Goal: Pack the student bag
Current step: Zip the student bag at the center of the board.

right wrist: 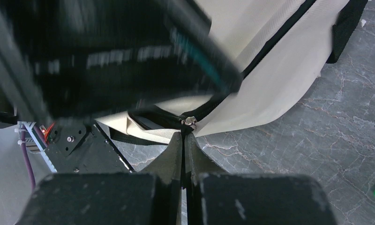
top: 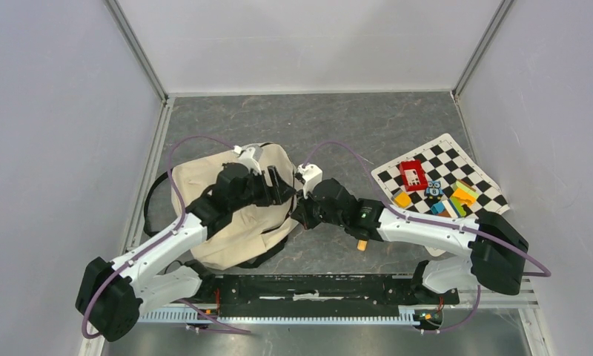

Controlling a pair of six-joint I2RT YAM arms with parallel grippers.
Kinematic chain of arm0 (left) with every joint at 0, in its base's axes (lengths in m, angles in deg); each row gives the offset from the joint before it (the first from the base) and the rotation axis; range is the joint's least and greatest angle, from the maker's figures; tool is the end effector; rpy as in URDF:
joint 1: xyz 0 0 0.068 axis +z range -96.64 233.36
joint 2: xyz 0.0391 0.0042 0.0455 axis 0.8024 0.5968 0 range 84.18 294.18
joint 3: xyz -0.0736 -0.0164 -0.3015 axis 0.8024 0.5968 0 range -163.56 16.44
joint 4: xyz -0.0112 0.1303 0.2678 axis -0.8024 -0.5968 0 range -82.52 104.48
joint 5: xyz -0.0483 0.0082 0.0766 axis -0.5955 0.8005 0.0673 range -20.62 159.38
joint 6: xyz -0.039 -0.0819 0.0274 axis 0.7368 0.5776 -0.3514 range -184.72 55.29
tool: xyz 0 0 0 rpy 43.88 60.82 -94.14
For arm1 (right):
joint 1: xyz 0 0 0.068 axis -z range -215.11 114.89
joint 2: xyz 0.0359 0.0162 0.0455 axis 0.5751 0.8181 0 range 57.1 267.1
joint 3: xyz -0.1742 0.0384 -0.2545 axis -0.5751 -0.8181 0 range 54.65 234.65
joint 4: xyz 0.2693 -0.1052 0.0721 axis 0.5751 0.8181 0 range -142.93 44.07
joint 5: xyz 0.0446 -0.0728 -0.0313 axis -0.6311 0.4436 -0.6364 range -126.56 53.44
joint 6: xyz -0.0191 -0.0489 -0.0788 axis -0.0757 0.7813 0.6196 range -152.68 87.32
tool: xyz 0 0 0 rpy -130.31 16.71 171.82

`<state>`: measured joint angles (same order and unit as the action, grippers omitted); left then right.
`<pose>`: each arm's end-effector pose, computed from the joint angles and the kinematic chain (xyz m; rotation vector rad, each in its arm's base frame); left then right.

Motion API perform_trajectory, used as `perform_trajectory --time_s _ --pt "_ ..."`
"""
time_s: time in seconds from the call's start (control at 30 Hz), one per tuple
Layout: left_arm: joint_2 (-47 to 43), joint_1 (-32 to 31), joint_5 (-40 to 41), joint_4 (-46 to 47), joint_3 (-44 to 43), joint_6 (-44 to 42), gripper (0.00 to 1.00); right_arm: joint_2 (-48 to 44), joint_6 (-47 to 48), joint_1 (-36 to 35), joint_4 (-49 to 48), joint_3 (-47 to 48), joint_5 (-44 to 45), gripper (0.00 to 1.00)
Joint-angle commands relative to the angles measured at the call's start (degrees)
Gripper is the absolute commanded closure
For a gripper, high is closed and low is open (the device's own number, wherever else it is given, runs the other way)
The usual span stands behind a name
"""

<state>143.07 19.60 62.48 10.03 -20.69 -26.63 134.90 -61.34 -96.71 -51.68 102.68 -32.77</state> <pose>0.2369 -0.1708 0.2532 -0.0005 2.1482 -0.8885 0.1802 0.3216 0.2389 -0.5936 2.1548 0.8436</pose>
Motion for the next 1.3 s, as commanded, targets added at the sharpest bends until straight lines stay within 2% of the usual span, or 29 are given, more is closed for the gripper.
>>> perform_trajectory --time_s 0.0,0.13,0.23,0.37,0.5,0.57,0.8,0.9,1.27 --pt "-1.6 -3.3 -4.7 2.2 2.0 -0.9 0.19 -2.1 0.7 0.3 -1.4 -0.9 -0.2 1.0" --pt "1.6 -6.0 -2.8 0.8 0.8 -2.8 0.19 -2.0 0.5 0.3 -1.4 -1.3 -0.6 1.0" --pt "5.9 -7.2 -1.0 -0.6 -1.6 -4.0 0.28 -2.4 0.4 0.3 -1.4 -1.5 -0.9 1.0" --pt "10.9 -8.4 -0.3 -0.3 -4.9 -5.0 0.55 -3.3 0.8 0.3 -0.6 -1.6 -0.6 1.0" --pt "14.0 -8.9 1.4 1.7 -8.3 -4.8 0.9 -4.3 2.2 0.3 3.3 -0.5 2.3 1.0" --pt "15.5 -8.9 2.6 2.6 -10.4 -4.6 0.97 -4.8 3.3 0.3 5.3 0.3 4.3 1.0" --pt "21.6 -8.9 6.7 3.7 -18.7 -4.1 0.98 -3.4 3.2 -0.5 5.9 1.7 3.9 1.0" --pt "23.3 -8.8 11.5 2.9 -21.3 -4.2 0.98 -2.2 2.0 -2.2 5.0 1.7 3.2 1.0" --pt "22.8 -6.6 18.7 1.9 -27.5 -4.3 0.98 -2.5 -3.6 -7.3 2.3 -2.5 4.5 1.0"
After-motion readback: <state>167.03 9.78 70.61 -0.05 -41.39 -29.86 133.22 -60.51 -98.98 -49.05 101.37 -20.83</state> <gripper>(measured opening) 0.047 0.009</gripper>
